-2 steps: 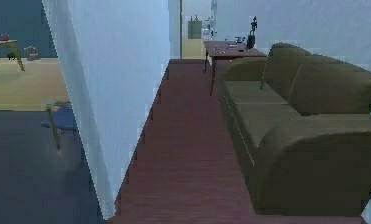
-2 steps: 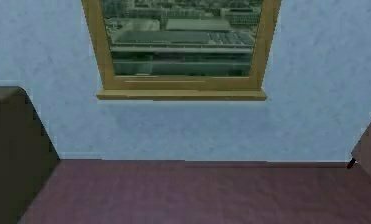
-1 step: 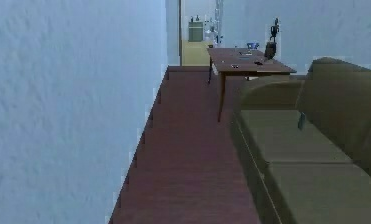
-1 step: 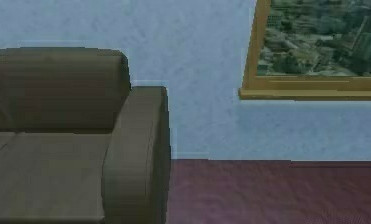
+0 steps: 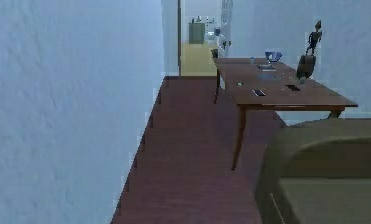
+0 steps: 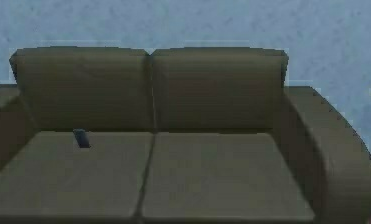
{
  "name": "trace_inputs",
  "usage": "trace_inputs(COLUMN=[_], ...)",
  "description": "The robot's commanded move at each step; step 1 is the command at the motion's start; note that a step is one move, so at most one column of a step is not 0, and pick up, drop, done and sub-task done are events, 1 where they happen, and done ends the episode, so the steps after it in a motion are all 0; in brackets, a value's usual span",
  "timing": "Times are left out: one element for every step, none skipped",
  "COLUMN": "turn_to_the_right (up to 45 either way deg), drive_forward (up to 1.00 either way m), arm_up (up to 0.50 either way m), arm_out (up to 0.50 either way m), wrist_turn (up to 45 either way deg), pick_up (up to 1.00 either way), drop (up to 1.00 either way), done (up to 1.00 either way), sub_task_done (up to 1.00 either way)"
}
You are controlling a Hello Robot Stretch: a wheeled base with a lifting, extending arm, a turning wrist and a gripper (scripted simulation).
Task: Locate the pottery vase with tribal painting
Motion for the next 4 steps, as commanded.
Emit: trace_inputs(turn_to_the_right=[0.0, 0.0, 0.0, 6.0], drive_forward=[1.0, 1.0, 1.0, 0.0], arm_up=[0.0, 0.0, 0.0, 0.0], arm_out=[0.0, 0.0, 0.0, 0.0], wrist_turn=[0.0, 0.0, 0.0, 0.0], pick_up=[0.0, 0.0, 0.0, 0.0], drop=[0.0, 0.0, 0.0, 0.0], done=[0.0, 0.0, 0.0, 0.0], sub_task_done=[0.0, 0.0, 0.0, 0.0])
